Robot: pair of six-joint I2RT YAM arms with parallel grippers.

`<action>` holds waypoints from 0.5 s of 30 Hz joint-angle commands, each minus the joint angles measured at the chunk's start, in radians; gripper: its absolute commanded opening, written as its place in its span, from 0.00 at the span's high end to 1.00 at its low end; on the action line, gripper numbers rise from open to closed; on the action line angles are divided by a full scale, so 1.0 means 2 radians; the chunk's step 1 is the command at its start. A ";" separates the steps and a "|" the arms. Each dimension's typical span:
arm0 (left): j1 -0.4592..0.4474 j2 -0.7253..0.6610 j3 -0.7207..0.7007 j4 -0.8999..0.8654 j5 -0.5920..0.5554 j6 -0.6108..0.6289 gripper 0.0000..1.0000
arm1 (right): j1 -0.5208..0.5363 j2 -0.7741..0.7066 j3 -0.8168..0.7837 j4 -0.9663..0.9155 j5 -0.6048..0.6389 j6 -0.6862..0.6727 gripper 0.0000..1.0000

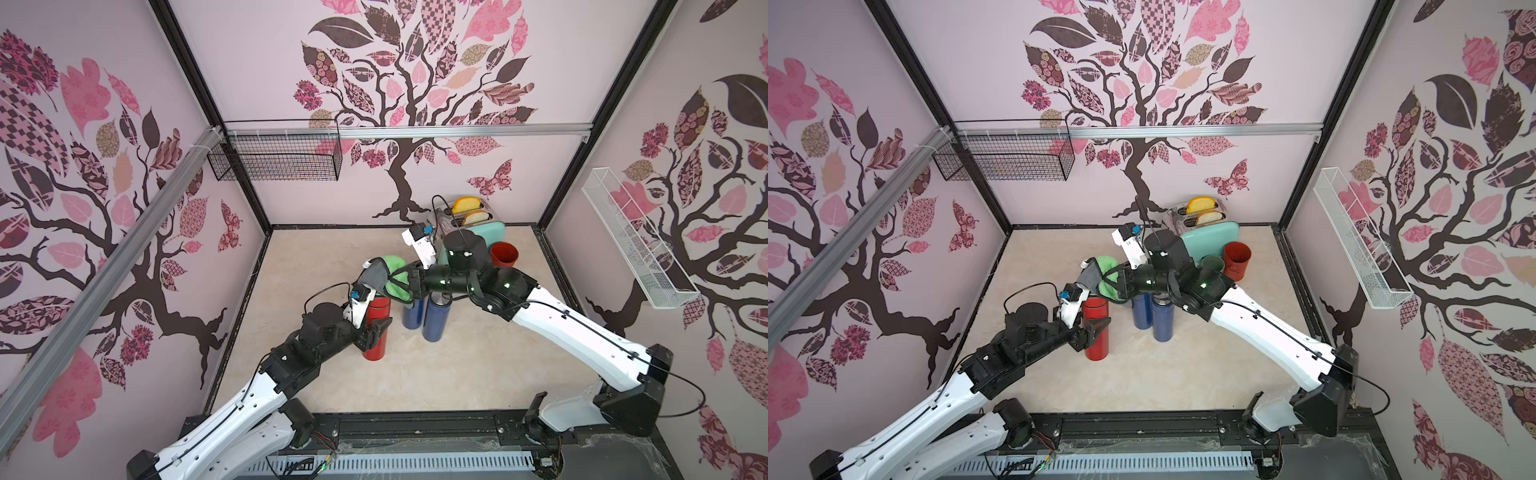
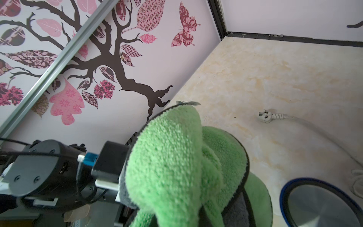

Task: Wipe the surface of the thermos
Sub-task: Wipe the dirt from the surface of the thermos.

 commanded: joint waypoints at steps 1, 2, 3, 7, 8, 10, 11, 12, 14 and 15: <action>0.000 -0.012 0.031 0.053 -0.012 0.010 1.00 | 0.005 -0.021 0.001 -0.015 -0.015 0.013 1.00; 0.000 -0.010 0.032 0.055 -0.012 0.010 1.00 | 0.005 -0.017 0.008 -0.021 -0.013 0.010 1.00; 0.000 -0.008 0.034 0.056 -0.011 0.010 1.00 | 0.006 -0.008 0.020 -0.027 -0.013 0.005 1.00; -0.009 -0.001 0.039 0.056 -0.011 0.009 1.00 | 0.005 0.034 0.069 -0.042 -0.019 -0.010 1.00; -0.016 -0.001 0.041 0.054 -0.017 0.012 1.00 | 0.005 0.045 0.080 -0.043 -0.022 -0.011 1.00; -0.039 0.001 0.045 0.047 -0.043 0.022 1.00 | 0.006 0.065 0.105 -0.047 -0.027 -0.014 1.00; -0.051 0.003 0.048 0.044 -0.056 0.027 1.00 | 0.005 0.075 0.118 -0.049 -0.032 -0.013 1.00; -0.059 0.006 0.051 0.040 -0.064 0.029 1.00 | 0.005 0.083 0.126 -0.050 -0.037 -0.012 1.00; -0.067 0.011 0.056 0.034 -0.070 0.027 1.00 | 0.005 0.086 0.128 -0.047 -0.045 -0.007 1.00; -0.067 0.012 0.057 0.033 -0.071 0.024 1.00 | 0.007 0.082 0.120 -0.045 -0.046 -0.005 1.00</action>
